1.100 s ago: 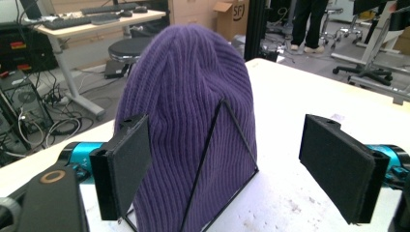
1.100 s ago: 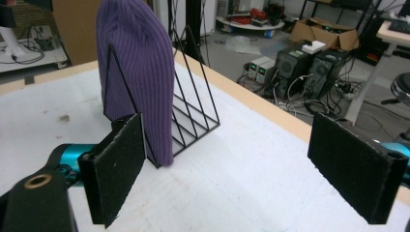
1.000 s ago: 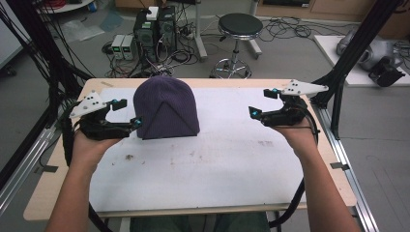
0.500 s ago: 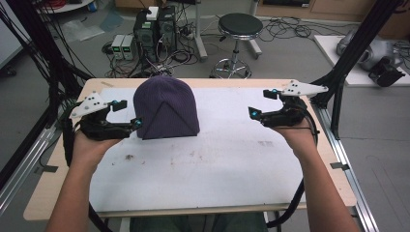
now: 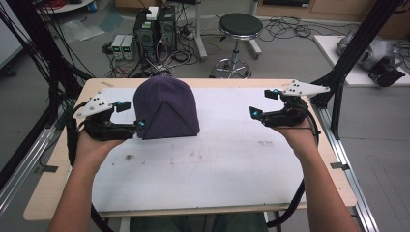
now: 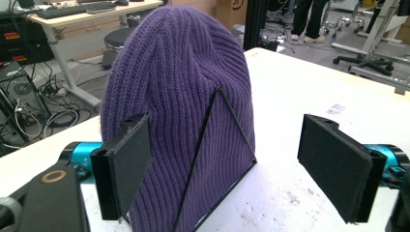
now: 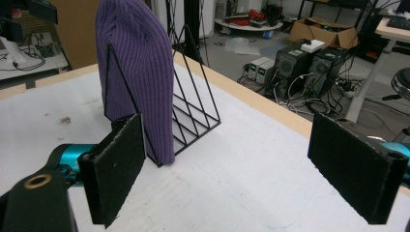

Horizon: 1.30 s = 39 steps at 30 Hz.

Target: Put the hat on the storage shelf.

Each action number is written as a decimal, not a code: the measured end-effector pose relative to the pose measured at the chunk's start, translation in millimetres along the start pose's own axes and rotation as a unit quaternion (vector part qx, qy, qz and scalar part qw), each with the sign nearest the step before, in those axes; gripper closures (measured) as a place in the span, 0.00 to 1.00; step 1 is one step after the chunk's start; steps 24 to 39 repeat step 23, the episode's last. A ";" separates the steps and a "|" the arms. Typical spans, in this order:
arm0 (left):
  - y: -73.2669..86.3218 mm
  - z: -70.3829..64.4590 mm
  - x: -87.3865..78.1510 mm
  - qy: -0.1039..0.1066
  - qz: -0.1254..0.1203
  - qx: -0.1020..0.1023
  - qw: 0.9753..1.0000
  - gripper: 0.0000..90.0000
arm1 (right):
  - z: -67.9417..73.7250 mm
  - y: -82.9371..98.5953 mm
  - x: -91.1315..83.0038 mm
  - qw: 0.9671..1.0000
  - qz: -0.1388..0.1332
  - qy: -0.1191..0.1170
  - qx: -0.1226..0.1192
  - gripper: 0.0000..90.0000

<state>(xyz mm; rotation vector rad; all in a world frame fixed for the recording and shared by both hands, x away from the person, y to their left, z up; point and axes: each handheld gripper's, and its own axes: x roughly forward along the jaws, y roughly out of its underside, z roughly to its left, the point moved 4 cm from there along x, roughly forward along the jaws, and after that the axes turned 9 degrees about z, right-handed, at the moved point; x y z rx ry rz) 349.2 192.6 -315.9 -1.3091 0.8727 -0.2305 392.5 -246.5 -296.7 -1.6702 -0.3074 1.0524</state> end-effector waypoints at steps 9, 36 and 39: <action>0.2 0.1 1.9 0.001 0.004 0.000 1.000 0.22 | -1.5 -0.1 1.2 1.000 0.000 0.002 0.000 0.15; 6.6 1.2 1.7 -0.001 0.007 -0.002 1.000 0.23 | 1.2 -0.8 2.0 1.000 0.001 0.000 -0.002 0.15; 6.6 1.2 1.7 -0.001 0.007 -0.002 1.000 0.23 | 1.2 -0.8 2.0 1.000 0.001 0.000 -0.002 0.15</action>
